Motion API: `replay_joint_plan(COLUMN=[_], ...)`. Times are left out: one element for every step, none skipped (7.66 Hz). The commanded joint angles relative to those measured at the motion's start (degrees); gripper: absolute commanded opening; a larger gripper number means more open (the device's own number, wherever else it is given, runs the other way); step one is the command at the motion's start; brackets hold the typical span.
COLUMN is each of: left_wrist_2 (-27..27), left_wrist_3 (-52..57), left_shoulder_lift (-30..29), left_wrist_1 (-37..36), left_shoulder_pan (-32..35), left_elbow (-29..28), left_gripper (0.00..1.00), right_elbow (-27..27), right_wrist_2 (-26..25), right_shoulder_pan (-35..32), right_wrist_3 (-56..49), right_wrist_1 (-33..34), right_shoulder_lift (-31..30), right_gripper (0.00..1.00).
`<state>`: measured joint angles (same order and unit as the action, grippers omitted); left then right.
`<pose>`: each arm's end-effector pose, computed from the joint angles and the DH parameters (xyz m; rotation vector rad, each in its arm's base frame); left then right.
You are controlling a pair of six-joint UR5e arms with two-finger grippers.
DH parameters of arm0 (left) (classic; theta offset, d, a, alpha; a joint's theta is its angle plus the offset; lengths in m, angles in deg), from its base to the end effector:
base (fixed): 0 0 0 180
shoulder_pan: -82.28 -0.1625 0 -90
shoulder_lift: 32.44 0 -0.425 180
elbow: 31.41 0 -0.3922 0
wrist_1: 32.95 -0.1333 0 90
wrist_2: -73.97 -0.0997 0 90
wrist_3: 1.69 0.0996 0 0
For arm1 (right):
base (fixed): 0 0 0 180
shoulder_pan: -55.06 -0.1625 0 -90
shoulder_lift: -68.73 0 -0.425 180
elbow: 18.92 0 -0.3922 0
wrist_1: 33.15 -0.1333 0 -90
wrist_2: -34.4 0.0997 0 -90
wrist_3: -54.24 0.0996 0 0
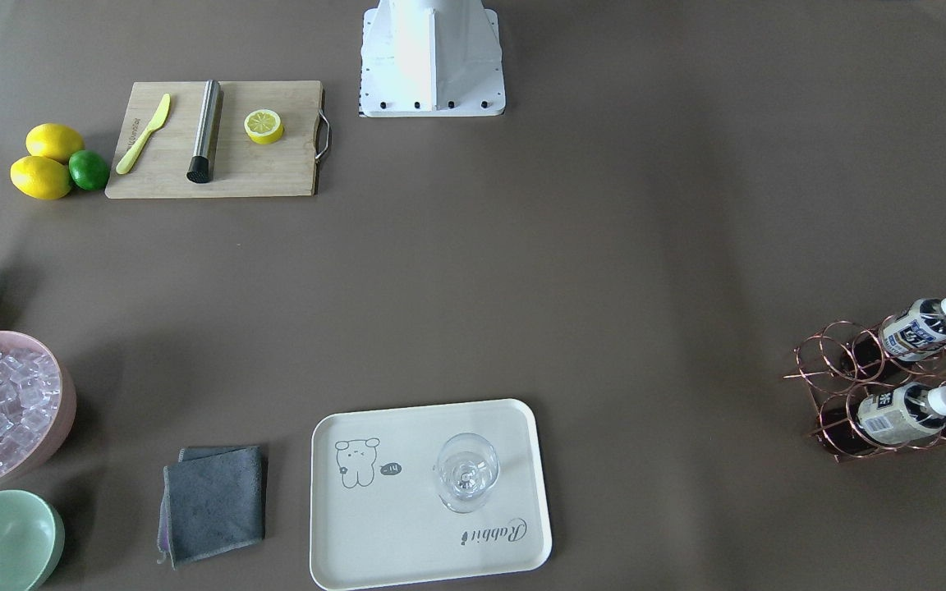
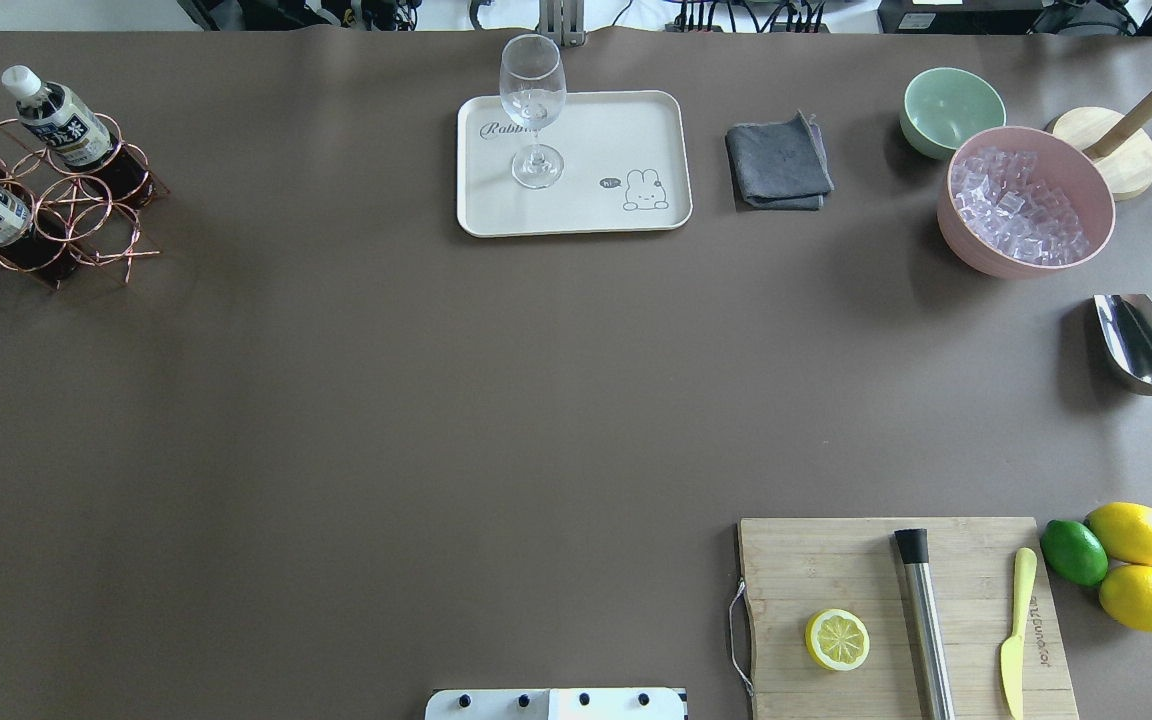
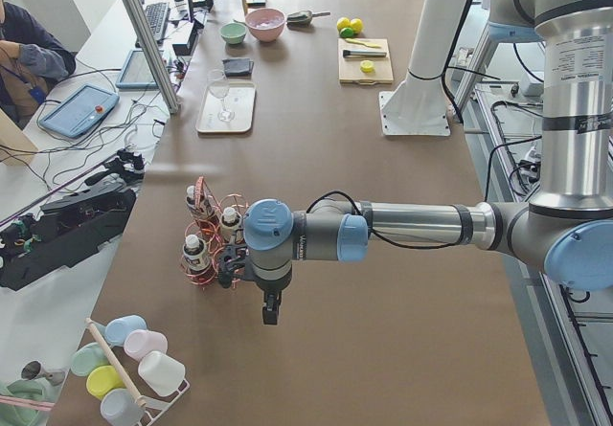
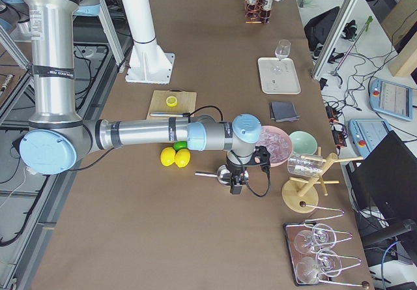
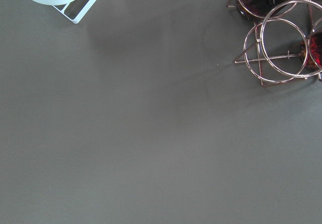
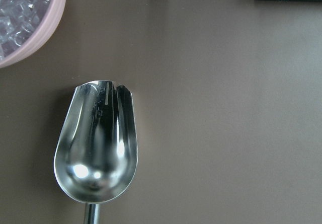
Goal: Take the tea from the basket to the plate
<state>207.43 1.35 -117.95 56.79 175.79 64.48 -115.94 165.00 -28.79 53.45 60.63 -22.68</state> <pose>-0.0928 -0.4551 0.6469 0.0622 0.7562 -0.0003 0.0165 -0.4865 0.6214 -0.0026 -0.7097 -0.1273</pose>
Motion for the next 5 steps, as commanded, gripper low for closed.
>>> replay_joint_plan(left_wrist_2=[0.05, 0.05, 0.14, 0.14, 0.14], left_wrist_3=[-0.06, -0.06, 0.03, 0.03, 0.46], left_shoulder_lift=[0.00, 0.00, 0.00, -0.17, -0.52], left_wrist_1=[-0.09, 0.00, 0.00, 0.09, 0.17], left_shoulder_pan=[0.00, 0.00, 0.00, 0.09, 0.09], left_elbow=[-0.08, 0.01, 0.18, 0.36, 0.44], left_gripper=[0.98, 0.98, 0.98, 0.98, 0.98], right_elbow=[0.07, -0.02, -0.02, -0.02, -0.02], right_wrist_2=[0.00, 0.00, 0.00, 0.00, 0.00], right_shoulder_pan=[0.00, 0.00, 0.00, 0.00, 0.00], right_wrist_3=[0.00, 0.00, 0.00, 0.00, 0.00], right_wrist_1=[0.00, 0.00, 0.00, 0.00, 0.00], right_shoulder_lift=[0.00, 0.00, 0.00, 0.00, 0.00], right_gripper=[1.00, 1.00, 1.00, 1.00, 1.00])
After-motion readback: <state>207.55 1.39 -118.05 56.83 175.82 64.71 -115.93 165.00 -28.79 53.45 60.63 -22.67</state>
